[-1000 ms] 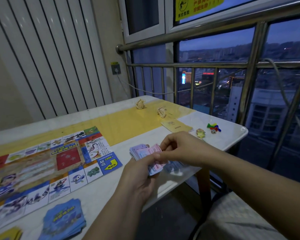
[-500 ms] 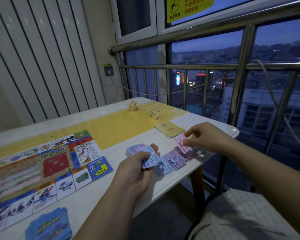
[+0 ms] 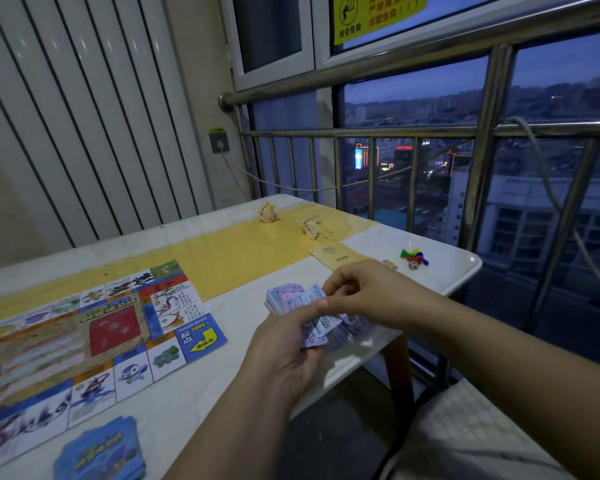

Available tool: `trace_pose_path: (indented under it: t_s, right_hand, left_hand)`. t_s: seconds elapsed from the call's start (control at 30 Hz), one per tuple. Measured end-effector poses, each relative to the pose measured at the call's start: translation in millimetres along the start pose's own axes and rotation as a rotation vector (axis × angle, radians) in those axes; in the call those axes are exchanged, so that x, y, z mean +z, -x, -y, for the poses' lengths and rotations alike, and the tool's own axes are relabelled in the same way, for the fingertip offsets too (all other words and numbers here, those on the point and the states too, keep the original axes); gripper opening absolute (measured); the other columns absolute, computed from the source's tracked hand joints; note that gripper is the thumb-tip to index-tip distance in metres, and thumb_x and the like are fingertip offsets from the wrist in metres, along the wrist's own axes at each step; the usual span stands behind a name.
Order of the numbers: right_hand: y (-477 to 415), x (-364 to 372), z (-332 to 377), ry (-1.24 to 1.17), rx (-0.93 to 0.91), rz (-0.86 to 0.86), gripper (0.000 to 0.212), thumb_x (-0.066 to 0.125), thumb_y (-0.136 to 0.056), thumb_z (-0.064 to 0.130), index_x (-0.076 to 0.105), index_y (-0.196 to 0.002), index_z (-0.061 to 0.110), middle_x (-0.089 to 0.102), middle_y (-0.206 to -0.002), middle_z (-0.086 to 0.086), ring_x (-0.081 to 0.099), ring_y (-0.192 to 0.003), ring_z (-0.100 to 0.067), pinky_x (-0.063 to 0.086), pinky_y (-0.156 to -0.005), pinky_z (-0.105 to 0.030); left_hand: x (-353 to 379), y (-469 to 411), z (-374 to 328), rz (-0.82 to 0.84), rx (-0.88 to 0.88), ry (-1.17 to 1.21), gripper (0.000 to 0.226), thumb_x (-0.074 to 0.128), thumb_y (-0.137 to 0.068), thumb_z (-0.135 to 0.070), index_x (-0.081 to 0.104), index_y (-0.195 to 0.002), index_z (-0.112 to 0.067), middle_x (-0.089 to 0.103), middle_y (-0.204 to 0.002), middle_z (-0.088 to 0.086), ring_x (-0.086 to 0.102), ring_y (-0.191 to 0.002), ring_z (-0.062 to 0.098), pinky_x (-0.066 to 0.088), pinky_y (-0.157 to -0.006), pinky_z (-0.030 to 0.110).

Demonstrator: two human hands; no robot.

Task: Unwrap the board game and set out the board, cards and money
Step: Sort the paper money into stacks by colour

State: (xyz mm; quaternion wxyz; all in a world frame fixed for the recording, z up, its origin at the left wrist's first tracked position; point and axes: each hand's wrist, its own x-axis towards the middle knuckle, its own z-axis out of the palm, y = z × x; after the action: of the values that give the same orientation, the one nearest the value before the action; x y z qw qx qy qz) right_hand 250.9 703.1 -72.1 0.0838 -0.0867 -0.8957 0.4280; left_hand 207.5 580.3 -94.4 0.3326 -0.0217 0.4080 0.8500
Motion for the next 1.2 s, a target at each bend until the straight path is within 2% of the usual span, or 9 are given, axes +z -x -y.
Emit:
trace_pose_path:
  t_s: [0.13,0.33,0.43,0.53,0.63,0.83,0.97,1.1,1.2]
  right_hand:
    - [-6,-2,1,-0.082,0.046,-0.076,0.017,0.074,-0.08,0.022,0.065,-0.093,0.017,0.065,-0.067,0.006,0.052,-0.048,0.003,0.038,-0.048,-0.014]
    - [-7,12,-9,0.078,0.088,-0.044,0.031,0.075,-0.079,0.029,0.061,-0.105,0.022,0.071,-0.077,0.003,0.063,-0.067,-0.007,0.048,-0.064,-0.023]
    - [-7,23,-8,0.186,0.013,-0.158,0.031,0.07,-0.081,0.04,0.062,-0.106,0.024,0.064,-0.09,0.007,0.054,-0.067,0.0,0.042,-0.059,-0.018]
    - [-3,27,4,-0.052,-0.012,-0.119,0.026,0.07,-0.079,0.044,0.065,-0.081,0.018,0.063,-0.07,0.007,0.049,-0.044,0.003,0.036,-0.045,-0.013]
    - [-2,29,7,-0.083,0.008,-0.032,0.024,0.075,-0.077,0.04,0.066,-0.069,0.019,0.063,-0.06,0.006,0.051,-0.049,0.001,0.04,-0.052,-0.017]
    - [-4,19,1,-0.163,0.071,-0.062,0.023,0.075,-0.078,0.031,0.066,-0.065,0.014,0.058,-0.056,0.001,0.047,-0.05,-0.008,0.039,-0.054,-0.025]
    - [-6,1,-3,-0.152,0.087,-0.178,0.02,0.072,-0.082,0.029,0.067,-0.069,0.014,0.06,-0.061,0.0,0.049,-0.057,-0.011,0.04,-0.058,-0.027]
    - [-8,-20,-14,0.019,0.14,-0.216,0.016,0.077,-0.076,0.029,0.069,-0.084,0.017,0.067,-0.071,0.001,0.058,-0.058,-0.007,0.041,-0.046,-0.015]
    - [-11,-13,-26,0.164,0.19,-0.177,0.032,0.079,-0.073,0.032,0.064,-0.098,0.02,0.068,-0.078,0.001,0.063,-0.068,-0.012,0.049,-0.058,-0.026]
  left_hand:
    - [-1,6,-12,-0.003,-0.042,0.092,0.019,0.044,-0.096,0.0,0.052,-0.111,0.008,0.066,-0.078,0.024,0.064,-0.076,0.029,0.05,-0.061,0.038]
    - [-30,-13,-27,-0.133,0.103,0.116,0.041,0.034,-0.096,0.008,0.037,-0.137,0.008,0.057,-0.122,0.022,0.055,-0.113,0.029,0.043,-0.082,0.037]
    - [-33,-10,-22,-0.136,0.106,0.089,0.037,0.042,-0.094,0.008,0.045,-0.131,0.007,0.061,-0.114,0.021,0.062,-0.092,0.024,0.048,-0.069,0.036]
    - [-29,-6,-13,-0.093,0.104,0.05,0.03,0.048,-0.091,0.008,0.053,-0.121,0.005,0.065,-0.096,0.018,0.064,-0.078,0.021,0.054,-0.057,0.031]
    - [-22,-3,-8,-0.091,0.088,0.05,0.021,0.05,-0.09,0.007,0.055,-0.111,0.006,0.065,-0.087,0.021,0.064,-0.073,0.023,0.055,-0.047,0.024]
    - [-20,0,-9,-0.021,0.109,0.045,0.022,0.039,-0.089,0.015,0.054,-0.102,0.007,0.068,-0.08,0.022,0.069,-0.063,0.025,0.056,-0.049,0.028]
    - [-24,-5,-10,-0.064,0.098,0.038,0.03,0.043,-0.09,0.014,0.052,-0.118,0.011,0.065,-0.104,0.024,0.065,-0.079,0.026,0.056,-0.048,0.027]
    - [-28,-9,-14,-0.117,0.053,0.042,0.031,0.048,-0.09,0.01,0.054,-0.12,0.009,0.066,-0.093,0.019,0.064,-0.075,0.024,0.056,-0.047,0.029]
    - [-27,-9,-12,-0.128,0.008,0.038,0.034,0.049,-0.091,0.007,0.051,-0.125,0.006,0.065,-0.097,0.02,0.063,-0.078,0.027,0.054,-0.043,0.03]
